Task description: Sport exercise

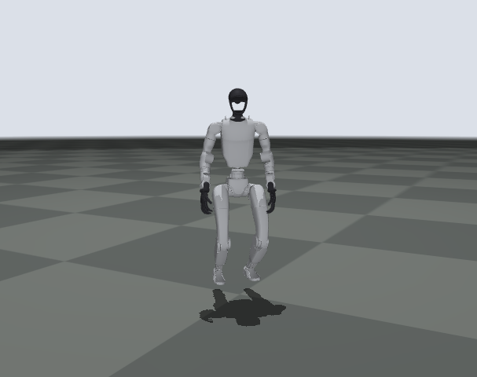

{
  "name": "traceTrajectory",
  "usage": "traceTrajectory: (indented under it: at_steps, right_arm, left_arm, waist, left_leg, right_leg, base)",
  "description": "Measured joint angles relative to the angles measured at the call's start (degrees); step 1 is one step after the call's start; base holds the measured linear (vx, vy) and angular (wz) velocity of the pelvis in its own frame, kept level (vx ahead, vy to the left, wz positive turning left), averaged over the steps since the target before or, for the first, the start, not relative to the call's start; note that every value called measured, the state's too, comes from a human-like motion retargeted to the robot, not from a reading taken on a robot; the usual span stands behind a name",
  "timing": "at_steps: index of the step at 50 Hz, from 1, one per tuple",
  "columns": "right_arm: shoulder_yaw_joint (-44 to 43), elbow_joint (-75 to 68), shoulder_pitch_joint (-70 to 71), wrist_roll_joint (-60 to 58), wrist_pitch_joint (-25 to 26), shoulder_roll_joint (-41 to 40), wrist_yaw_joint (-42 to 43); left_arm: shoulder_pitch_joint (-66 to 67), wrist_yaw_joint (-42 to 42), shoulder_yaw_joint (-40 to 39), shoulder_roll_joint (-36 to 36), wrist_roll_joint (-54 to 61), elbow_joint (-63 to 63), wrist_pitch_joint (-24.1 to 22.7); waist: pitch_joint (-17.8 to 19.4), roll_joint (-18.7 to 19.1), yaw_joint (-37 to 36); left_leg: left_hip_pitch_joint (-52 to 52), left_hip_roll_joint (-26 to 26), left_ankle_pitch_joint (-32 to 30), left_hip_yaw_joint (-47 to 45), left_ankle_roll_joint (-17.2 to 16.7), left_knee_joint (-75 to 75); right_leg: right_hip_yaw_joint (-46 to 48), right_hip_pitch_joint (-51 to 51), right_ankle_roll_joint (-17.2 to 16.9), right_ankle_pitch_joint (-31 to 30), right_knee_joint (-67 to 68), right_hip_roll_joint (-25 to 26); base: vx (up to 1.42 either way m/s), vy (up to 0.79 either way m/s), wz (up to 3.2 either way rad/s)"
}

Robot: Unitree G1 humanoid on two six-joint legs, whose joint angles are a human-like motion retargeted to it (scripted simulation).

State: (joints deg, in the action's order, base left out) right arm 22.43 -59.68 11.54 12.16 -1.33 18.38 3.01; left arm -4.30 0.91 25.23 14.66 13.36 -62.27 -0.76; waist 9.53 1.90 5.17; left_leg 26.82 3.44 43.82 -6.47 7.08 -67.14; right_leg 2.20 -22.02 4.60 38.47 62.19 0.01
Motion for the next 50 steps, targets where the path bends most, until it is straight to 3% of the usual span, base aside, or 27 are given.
traceTrajectory:
  at_steps: [3,6,9,13,15,17,20,23,28,30,33,38,41,43,46,50]
  right_arm:
    - [0.1,-2.1,1.1,-0.6,0.6,-0.8,0.1]
    - [-0.5,-1.9,-0.5,-0.8,1.0,-0.9,-1.9]
    - [-1.1,0.0,-3.2,-0.7,1.4,-0.6,-4.2]
    - [-1.3,1.6,-5.9,0.7,1.6,-0.1,-6.1]
    - [-1.2,1.8,-6.6,1.6,1.5,0.4,-6.4]
    - [-1.2,1.8,-7.1,2.6,1.3,0.8,-6.6]
    - [-1.2,2.3,-7.5,3.1,1.0,1.4,-6.7]
    - [-0.8,3.0,-7.7,2.5,0.9,1.8,-7.3]
    - [0.4,3.8,-4.5,-3.7,1.6,2.4,-8.0]
    - [0.2,2.7,-2.9,-5.3,2.0,1.9,-7.1]
    - [-1.2,2.0,-4.0,-4.9,2.0,0.9,-6.5]
    - [-1.7,2.6,-7.7,-3.4,2.2,0.2,-6.3]
    - [-1.1,3.4,-8.2,-2.4,1.7,1.1,-6.3]
    - [-0.6,4.0,-8.5,-1.9,1.3,1.5,-6.2]
    - [-0.1,5.0,-7.9,-1.9,1.2,2.5,-6.7]
    - [0.7,5.7,-5.8,-3.8,1.7,3.1,-8.6]
  left_arm:
    - [-1.1,-0.5,-0.1,-0.9,-1.0,-2.9,0.8]
    - [-0.3,-2.4,0.1,-1.6,-1.7,-3.9,0.6]
    - [1.9,-4.8,-0.1,-2.2,-1.6,-3.6,0.5]
    - [4.4,-7.1,-1.1,-2.8,-0.8,-2.3,0.8]
    - [4.9,-7.5,-1.7,-2.7,-0.2,-1.5,1.1]
    - [5.1,-7.5,-2.0,-2.2,0.4,-0.8,1.0]
    - [4.8,-7.2,-2.2,-1.4,0.7,0.2,0.8]
    - [4.3,-7.1,-2.1,-0.7,0.7,0.8,0.6]
    - [0.8,-6.3,-1.1,1.1,-1.8,1.8,0.8]
    - [-1.2,-5.6,-0.5,0.9,-4.1,1.0,1.2]
    - [-1.0,-5.9,0.4,0.0,-6.7,0.2,0.7]
    - [2.7,-7.3,1.0,-0.9,-7.3,2.7,0.7]
    - [3.3,-7.4,0.9,0.7,-6.5,6.2,0.4]
    - [3.6,-7.0,0.9,1.7,-6.0,8.3,-0.1]
    - [3.0,-6.8,0.3,3.5,-5.5,11.5,-0.3]
    - [1.2,-7.3,-0.6,5.6,-5.2,14.7,-0.4]
  waist:
    - [0.2,0.0,0.2]
    - [-1.4,0.4,0.3]
    - [-3.6,1.0,0.3]
    - [-6.8,2.0,0.8]
    - [-7.7,2.4,1.0]
    - [-8.0,2.7,0.9]
    - [-8.3,2.7,0.4]
    - [-8.2,2.3,-0.4]
    - [-4.0,1.0,-1.1]
    - [-2.3,0.4,-0.9]
    - [-3.5,0.7,-0.6]
    - [-7.9,1.9,0.1]
    - [-8.5,2.3,0.3]
    - [-8.5,2.2,0.3]
    - [-8.2,1.7,0.1]
    - [-6.4,0.7,-0.7]
  left_leg:
    - [0.1,0.7,2.5,-1.2,0.8,-1.5]
    - [-3.1,-0.2,-1.2,-1.0,0.5,5.7]
    - [-7.9,-1.8,-10.5,0.3,-1.2,17.1]
    - [-12.2,-2.5,-31.4,0.8,-4.6,31.1]
    - [-12.7,-2.3,-37.3,0.6,-5.3,34.4]
    - [-12.5,-2.0,-38.9,1.0,-5.9,34.6]
    - [-11.7,-1.3,-38.5,0.9,-5.6,33.0]
    - [-10.7,-0.3,-32.4,0.3,-4.9,27.8]
    - [-7.5,2.0,-7.0,-1.3,-2.8,9.9]
    - [-6.6,3.3,-2.3,-3.2,-1.8,5.7]
    - [-8.3,2.2,-6.9,-2.8,-2.2,11.6]
    - [-13.0,0.2,-29.9,-0.8,-5.3,30.4]
    - [-13.2,0.0,-35.2,-0.6,-5.7,33.9]
    - [-12.7,0.0,-35.4,-0.2,-5.5,32.8]
    - [-11.7,0.3,-30.9,-0.2,-4.8,28.3]
    - [-9.6,1.1,-15.5,-0.3,-3.8,17.1]
  right_leg:
    - [0.5,-1.2,-0.4,1.0,3.6,-0.6]
    - [0.4,0.5,-0.7,-4.5,-1.0,-0.7]
    - [-0.6,3.7,-0.4,-14.5,-9.6,-0.3]
    - [-1.9,6.1,0.0,-31.0,-20.5,0.0]
    - [-1.6,6.3,0.6,-34.8,-23.8,-0.4]
    - [-1.5,6.5,0.4,-36.0,-25.9,-0.4]
    - [-1.3,7.3,0.2,-36.8,-28.6,-0.1]
    - [-1.0,7.7,-0.3,-32.6,-27.2,0.2]
    - [1.2,4.2,-1.8,-8.5,-9.4,-0.8]
    - [2.2,2.5,-2.5,-4.0,-3.8,-1.8]
    - [2.3,3.5,-2.0,-9.4,-7.9,-1.8]
    - [-0.5,8.1,-0.7,-32.8,-26.5,0.6]
    - [-1.1,8.3,-1.1,-36.9,-30.3,0.7]
    - [-1.2,8.3,-1.0,-36.7,-30.0,0.7]
    - [-1.5,8.4,-0.7,-32.9,-28.3,0.7]
    - [-0.6,7.1,-0.9,-18.9,-19.0,0.4]
  base:
    - [0.00,0.00,0.00]
    - [0.07,-0.04,-0.11]
    - [0.08,-0.05,-0.18]
    - [0.05,-0.03,-0.06]
    - [0.00,0.00,0.00]
    - [0.00,0.00,0.00]
    - [0.00,0.00,0.00]
    - [0.00,0.00,0.00]
    - [-0.04,-0.01,-0.18]
    - [0.00,0.00,0.00]
    - [0.00,0.00,0.00]
    - [0.00,0.00,0.00]
    - [0.00,0.00,0.00]
    - [0.00,0.00,0.00]
    - [-0.06,-0.02,0.06]
    - [-0.08,-0.02,-0.07]
